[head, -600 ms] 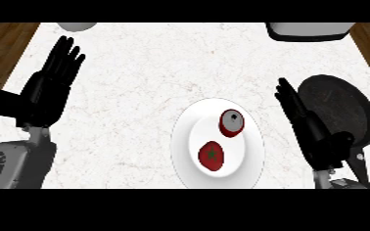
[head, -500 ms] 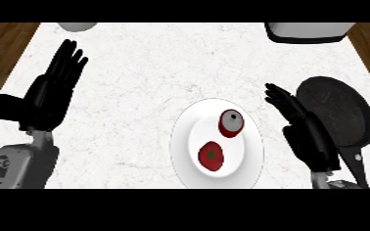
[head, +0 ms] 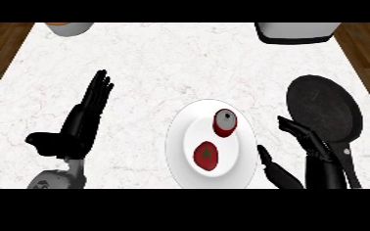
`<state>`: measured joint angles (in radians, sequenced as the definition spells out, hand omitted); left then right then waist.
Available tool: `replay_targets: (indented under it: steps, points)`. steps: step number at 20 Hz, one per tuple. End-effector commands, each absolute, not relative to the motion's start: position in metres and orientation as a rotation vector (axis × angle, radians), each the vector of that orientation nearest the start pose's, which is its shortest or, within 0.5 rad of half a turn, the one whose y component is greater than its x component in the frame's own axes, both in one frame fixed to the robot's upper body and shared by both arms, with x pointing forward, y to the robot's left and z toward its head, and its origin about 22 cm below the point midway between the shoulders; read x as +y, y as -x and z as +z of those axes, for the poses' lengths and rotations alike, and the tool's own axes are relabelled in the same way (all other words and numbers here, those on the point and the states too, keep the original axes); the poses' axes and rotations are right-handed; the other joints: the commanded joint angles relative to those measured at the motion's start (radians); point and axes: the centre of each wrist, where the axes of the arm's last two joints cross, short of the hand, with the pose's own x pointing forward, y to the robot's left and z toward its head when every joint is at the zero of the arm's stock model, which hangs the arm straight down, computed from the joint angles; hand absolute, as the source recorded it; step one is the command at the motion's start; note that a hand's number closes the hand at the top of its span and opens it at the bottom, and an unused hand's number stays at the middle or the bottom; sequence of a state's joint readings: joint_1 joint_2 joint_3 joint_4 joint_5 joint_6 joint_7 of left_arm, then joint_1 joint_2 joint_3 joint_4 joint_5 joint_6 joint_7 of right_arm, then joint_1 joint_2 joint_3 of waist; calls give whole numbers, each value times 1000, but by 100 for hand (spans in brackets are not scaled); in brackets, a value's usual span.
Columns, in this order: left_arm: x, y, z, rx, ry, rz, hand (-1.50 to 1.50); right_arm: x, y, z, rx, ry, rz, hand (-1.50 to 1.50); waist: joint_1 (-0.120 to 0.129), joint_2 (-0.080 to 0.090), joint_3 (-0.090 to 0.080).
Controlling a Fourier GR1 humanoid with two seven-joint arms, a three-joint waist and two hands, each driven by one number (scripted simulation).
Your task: Pick the tomato from the plate and place it in the pan
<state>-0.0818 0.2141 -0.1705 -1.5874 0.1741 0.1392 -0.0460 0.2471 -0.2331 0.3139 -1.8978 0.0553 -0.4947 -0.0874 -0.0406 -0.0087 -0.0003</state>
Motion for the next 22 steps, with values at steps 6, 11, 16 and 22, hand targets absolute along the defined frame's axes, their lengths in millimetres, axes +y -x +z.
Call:
replay_targets:
  steps: [6,11,16,22]
  points:
    - [216,-232,11,-1692,69,-105,0,-209,-92,25,-1731,580,184,-150,35,6,-1]
    - [194,-235,13,-1699,71,-126,0,-209,-100,53,-1595,595,362,-150,48,10,-2]
    - [191,-249,13,-1690,80,-131,0,-197,-127,79,-1441,615,525,-150,58,14,-3]
    - [189,-251,13,-1680,103,-155,0,-176,-157,66,-1184,636,820,-150,66,14,-2]
